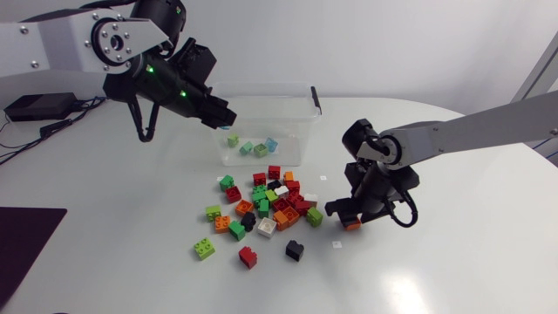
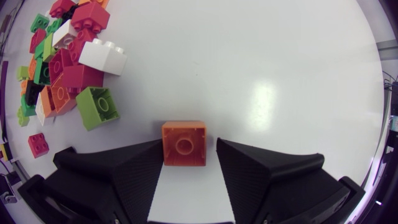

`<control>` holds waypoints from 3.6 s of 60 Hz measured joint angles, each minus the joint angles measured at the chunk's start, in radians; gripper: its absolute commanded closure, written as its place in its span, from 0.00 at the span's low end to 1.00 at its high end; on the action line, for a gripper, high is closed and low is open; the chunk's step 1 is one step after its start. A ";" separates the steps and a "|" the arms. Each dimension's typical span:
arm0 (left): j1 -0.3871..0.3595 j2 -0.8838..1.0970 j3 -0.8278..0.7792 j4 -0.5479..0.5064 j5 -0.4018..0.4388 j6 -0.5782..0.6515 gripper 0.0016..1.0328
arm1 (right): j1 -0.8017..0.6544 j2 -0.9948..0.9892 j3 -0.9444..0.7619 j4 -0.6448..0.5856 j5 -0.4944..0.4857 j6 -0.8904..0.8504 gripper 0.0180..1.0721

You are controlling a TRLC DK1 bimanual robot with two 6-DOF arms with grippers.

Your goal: Place the duplo bricks in the container

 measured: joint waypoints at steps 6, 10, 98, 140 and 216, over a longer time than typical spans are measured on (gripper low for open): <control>0.000 0.007 0.018 0.008 0.001 -0.010 0.81 | -0.010 0.000 0.007 -0.001 0.001 0.000 0.44; 0.000 0.011 0.032 0.014 0.003 -0.013 0.81 | -0.010 0.000 0.019 0.000 0.003 -0.001 0.50; 0.137 0.003 0.050 0.030 0.045 0.159 0.06 | 0.069 -0.137 0.368 -0.158 0.003 -0.039 0.74; 0.149 -0.182 -0.296 -0.224 0.045 0.504 0.06 | 0.129 0.061 0.680 0.044 0.060 -0.062 0.74; 0.068 -0.200 -0.610 -0.137 0.045 0.588 0.07 | 0.174 0.306 1.004 0.128 0.158 -0.116 0.09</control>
